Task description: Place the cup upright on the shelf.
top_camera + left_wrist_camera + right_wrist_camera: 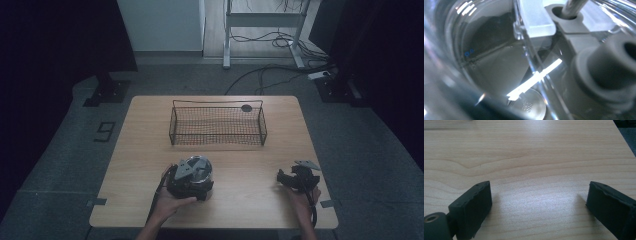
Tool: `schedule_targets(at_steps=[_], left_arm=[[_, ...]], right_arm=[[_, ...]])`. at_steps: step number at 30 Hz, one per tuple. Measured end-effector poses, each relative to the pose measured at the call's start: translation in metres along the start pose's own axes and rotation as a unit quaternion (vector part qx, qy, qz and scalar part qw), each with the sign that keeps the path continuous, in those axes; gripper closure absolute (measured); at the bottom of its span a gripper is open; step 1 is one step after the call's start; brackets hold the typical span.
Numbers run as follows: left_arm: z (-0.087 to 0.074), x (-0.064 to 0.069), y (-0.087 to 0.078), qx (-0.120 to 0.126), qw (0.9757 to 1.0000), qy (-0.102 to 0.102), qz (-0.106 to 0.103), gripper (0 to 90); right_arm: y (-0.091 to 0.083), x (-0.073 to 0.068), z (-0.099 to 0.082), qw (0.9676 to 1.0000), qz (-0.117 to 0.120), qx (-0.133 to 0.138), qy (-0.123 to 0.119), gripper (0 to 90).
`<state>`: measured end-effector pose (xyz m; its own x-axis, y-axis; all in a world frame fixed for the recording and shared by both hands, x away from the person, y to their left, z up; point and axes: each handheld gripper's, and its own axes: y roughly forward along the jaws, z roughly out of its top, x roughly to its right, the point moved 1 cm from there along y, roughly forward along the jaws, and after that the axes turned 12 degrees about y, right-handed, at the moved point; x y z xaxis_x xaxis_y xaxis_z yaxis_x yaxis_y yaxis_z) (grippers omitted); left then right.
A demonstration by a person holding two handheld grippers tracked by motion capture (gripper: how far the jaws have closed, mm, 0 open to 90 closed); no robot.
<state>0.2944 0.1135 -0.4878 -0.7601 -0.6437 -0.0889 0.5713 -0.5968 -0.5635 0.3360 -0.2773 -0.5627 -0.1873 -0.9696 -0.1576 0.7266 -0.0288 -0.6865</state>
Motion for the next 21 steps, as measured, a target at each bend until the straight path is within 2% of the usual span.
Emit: schedule_targets(at_steps=[3,11,21], left_arm=[[-0.0024,0.0015,0.0001,0.011,0.9999,0.009,0.008,2.3],[-0.0025,0.0018,-0.0003,0.012,0.9998,0.013,0.009,2.8],[-0.0037,0.0025,-0.0023,0.017,0.9996,0.022,0.003,3.2]], right_arm=[[-0.0001,-0.0001,0.0000,1.0000,0.000,0.000,0.000,6.2],[-0.0002,-0.0001,-0.0001,1.0000,0.001,0.000,0.000,6.6],[-0.0001,-0.0002,-0.0001,1.0000,0.002,0.001,0.000,7.0]])
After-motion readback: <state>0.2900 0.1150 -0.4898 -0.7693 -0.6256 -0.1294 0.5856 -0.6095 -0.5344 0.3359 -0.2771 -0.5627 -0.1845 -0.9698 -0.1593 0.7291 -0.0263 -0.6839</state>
